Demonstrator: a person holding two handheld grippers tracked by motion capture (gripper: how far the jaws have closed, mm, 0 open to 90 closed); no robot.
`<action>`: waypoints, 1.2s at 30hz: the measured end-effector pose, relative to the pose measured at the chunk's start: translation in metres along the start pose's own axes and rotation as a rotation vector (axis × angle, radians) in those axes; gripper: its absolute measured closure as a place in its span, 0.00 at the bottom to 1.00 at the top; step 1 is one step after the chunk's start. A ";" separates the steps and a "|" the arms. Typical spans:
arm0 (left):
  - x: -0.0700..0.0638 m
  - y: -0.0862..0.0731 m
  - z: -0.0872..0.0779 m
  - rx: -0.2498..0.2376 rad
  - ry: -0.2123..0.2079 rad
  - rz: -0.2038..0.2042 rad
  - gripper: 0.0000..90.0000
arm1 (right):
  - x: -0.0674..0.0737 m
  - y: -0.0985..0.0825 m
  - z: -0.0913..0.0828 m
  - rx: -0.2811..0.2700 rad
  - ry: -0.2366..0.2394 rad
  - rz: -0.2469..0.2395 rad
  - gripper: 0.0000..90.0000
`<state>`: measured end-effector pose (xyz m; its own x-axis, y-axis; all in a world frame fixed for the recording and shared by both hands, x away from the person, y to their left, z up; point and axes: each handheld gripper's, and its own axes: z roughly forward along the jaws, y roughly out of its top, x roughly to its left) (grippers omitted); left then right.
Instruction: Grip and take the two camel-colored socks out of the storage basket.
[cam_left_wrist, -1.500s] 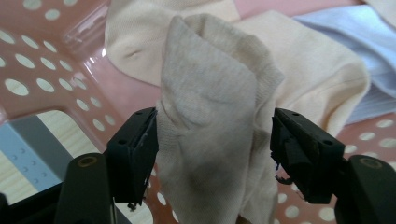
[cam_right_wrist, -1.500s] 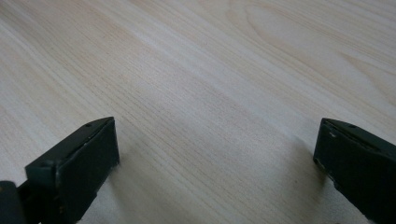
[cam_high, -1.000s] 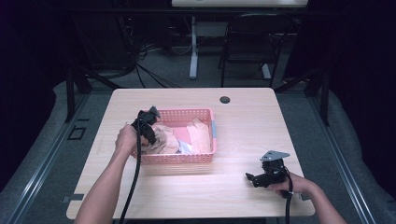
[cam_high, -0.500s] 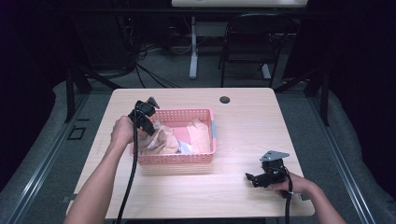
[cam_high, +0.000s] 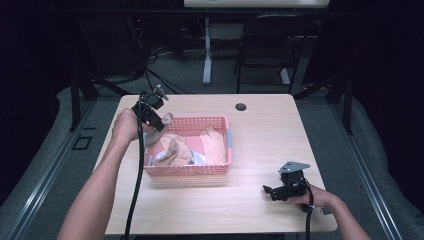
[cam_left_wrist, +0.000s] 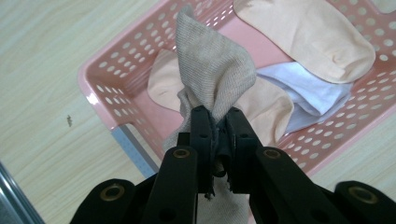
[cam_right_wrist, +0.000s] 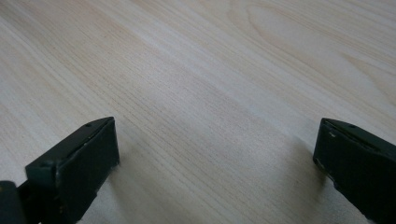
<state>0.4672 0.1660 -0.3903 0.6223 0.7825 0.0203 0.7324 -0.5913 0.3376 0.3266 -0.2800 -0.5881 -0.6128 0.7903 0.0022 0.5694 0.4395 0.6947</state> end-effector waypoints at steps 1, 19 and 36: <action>0.000 0.001 -0.002 -0.002 0.002 0.003 0.93 | 0.000 0.000 0.000 0.002 0.000 0.001 0.00; 0.028 -0.029 -0.034 -0.024 0.039 -0.058 0.92 | 0.000 0.000 0.000 0.001 0.003 0.001 0.00; 0.076 -0.088 -0.060 -0.029 0.091 -0.170 0.92 | 0.000 0.000 0.000 0.002 0.003 0.001 0.00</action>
<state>0.4335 0.2890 -0.3621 0.4618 0.8858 0.0456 0.8158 -0.4444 0.3700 0.3264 -0.2799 -0.5881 -0.6136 0.7896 0.0051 0.5710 0.4392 0.6936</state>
